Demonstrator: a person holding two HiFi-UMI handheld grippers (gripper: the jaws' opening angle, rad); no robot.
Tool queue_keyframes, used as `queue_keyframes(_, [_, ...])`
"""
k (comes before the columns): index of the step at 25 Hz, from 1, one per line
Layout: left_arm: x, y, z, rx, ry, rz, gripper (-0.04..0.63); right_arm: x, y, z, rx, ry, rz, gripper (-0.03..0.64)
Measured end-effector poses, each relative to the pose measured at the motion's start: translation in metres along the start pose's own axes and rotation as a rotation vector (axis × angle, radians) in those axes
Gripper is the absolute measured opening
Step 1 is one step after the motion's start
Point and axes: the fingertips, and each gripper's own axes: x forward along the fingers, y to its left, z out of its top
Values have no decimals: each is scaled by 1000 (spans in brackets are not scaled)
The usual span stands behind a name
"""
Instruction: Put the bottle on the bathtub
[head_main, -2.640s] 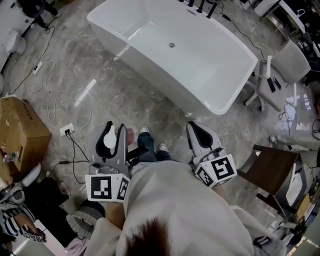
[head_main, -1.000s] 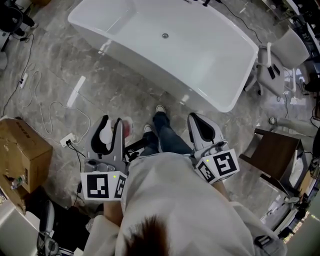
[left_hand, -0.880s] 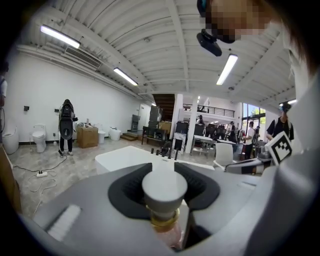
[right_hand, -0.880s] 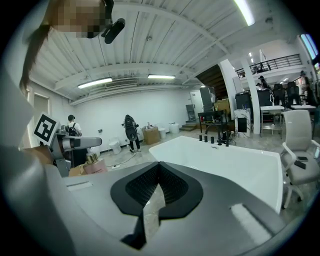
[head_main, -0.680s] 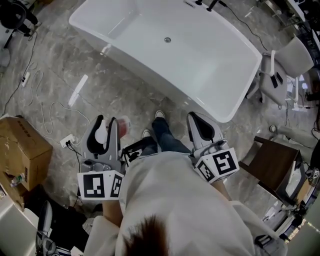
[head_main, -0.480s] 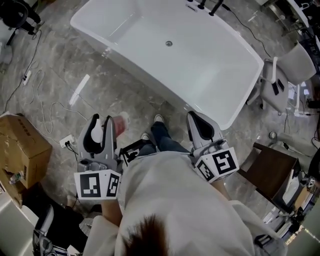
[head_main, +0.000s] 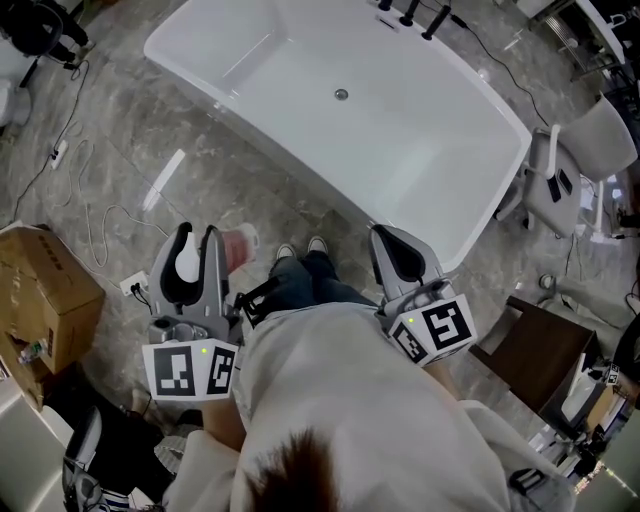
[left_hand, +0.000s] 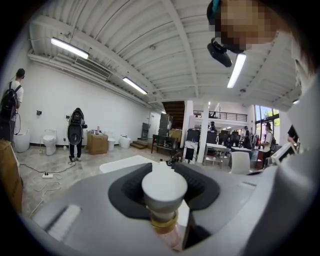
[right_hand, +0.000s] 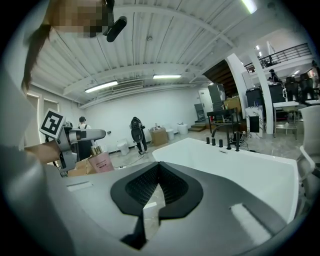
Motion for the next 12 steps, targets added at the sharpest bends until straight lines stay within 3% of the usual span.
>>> queue_keyframes(12, [10,4,11,8,-1,-58,184,10,-2,20,3,-47,-47,-2])
